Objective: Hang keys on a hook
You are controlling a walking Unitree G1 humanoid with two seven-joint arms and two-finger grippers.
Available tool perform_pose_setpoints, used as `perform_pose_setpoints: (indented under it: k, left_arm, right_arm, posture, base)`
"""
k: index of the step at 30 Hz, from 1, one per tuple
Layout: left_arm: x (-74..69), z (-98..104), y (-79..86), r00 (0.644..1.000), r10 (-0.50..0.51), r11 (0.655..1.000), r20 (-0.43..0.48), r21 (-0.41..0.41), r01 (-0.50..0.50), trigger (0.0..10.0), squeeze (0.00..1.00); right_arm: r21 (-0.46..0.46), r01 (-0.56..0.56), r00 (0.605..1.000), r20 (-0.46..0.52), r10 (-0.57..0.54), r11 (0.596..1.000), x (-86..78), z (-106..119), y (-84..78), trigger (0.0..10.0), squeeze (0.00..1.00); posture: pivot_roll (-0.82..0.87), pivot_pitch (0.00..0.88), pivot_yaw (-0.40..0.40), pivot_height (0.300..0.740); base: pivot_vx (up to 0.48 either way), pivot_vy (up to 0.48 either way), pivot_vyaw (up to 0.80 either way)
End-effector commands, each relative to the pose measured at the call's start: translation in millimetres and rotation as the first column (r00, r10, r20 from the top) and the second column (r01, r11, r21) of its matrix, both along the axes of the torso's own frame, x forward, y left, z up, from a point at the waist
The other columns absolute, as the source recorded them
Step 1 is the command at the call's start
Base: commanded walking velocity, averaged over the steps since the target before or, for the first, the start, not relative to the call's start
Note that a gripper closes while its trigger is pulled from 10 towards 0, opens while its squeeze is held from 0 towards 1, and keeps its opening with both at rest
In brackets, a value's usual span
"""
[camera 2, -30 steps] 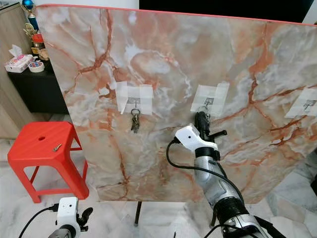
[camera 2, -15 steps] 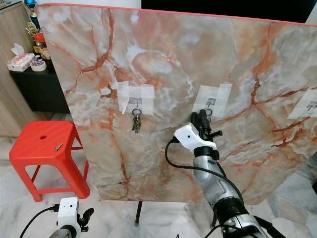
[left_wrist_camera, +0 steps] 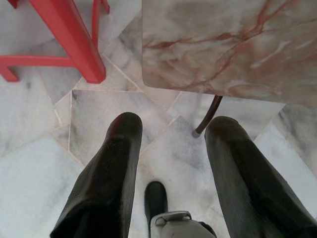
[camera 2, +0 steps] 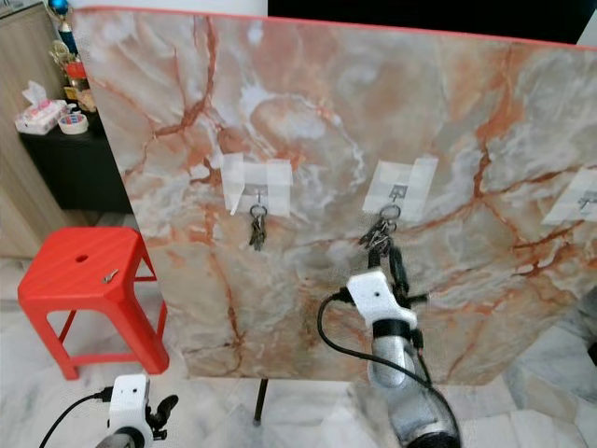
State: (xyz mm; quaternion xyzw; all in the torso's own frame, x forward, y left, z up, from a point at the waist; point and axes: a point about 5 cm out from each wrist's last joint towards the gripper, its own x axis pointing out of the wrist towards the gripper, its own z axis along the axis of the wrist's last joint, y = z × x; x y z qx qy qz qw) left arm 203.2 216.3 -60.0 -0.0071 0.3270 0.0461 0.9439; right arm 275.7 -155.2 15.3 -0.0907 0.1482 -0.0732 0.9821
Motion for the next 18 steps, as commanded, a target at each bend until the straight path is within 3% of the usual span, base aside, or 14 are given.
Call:
perform_pose_setpoints:
  k: [1,2,3,6,10,13,18]
  left_arm:
    - [-3.9,-3,-1.8,0.999,-0.019,1.0,-0.031,0.003,0.019,10.0,0.0]
    - [-3.9,-3,-1.6,0.999,-0.02,1.0,-0.031,0.005,0.02,10.0,0.0]
    - [-3.9,-3,-1.6,0.999,-0.02,1.0,-0.031,0.005,0.02,10.0,0.0]
    - [-4.5,-3,0.6,0.999,-0.026,1.0,-0.034,0.017,0.027,10.0,0.0]
    - [-5.1,-3,2.8,0.999,-0.026,0.999,-0.039,0.023,0.027,10.0,0.0]
    - [-6.5,-4,6.1,0.998,-0.028,0.999,-0.063,0.034,0.031,10.0,0.0]
    - [-8.8,-6,8.5,0.995,-0.034,0.998,-0.092,0.042,0.038,10.0,0.0]
  right_arm:
    - [0.148,0.162,0.959,-0.256,-0.121,0.976,-27.2,-43,-14.3,10.0,0.0]
    - [0.171,0.187,0.937,-0.325,-0.124,0.967,-36.7,-54,-13.9,10.0,0.0]
    - [0.171,0.187,0.937,-0.325,-0.124,0.967,-36.7,-54,-13.9,10.0,0.0]
    - [0.218,0.227,0.889,-0.443,-0.111,0.949,-56.1,-74,-12.4,10.0,0.0]
    - [0.266,0.204,0.877,-0.477,-0.055,0.942,-63.8,-82,-10.3,10.0,0.0]
    - [0.311,0.208,0.846,-0.533,-0.011,0.927,-74.3,-91,-7.5,10.0,0.0]
    - [0.302,0.298,0.78,-0.624,-0.049,0.905,-104.8,-107,-12.4,10.0,0.0]
  posture:
    - [0.07,0.0,-0.081,0.74]
    - [0.08,0.0,-0.077,0.74]
    - [0.08,0.0,-0.077,0.74]
    - [0.07,0.0,-0.069,0.74]
    - [0.07,0.0,-0.058,0.74]
    - [0.06,0.0,-0.045,0.74]
    - [0.07,0.0,-0.034,0.74]
  base:
    - [0.0,0.0,0.0]
    - [0.0,0.0,0.0]
    - [0.0,0.0,0.0]
    - [0.0,0.0,0.0]
    - [0.0,0.0,0.0]
    - [0.0,0.0,0.0]
    - [0.0,0.0,0.0]
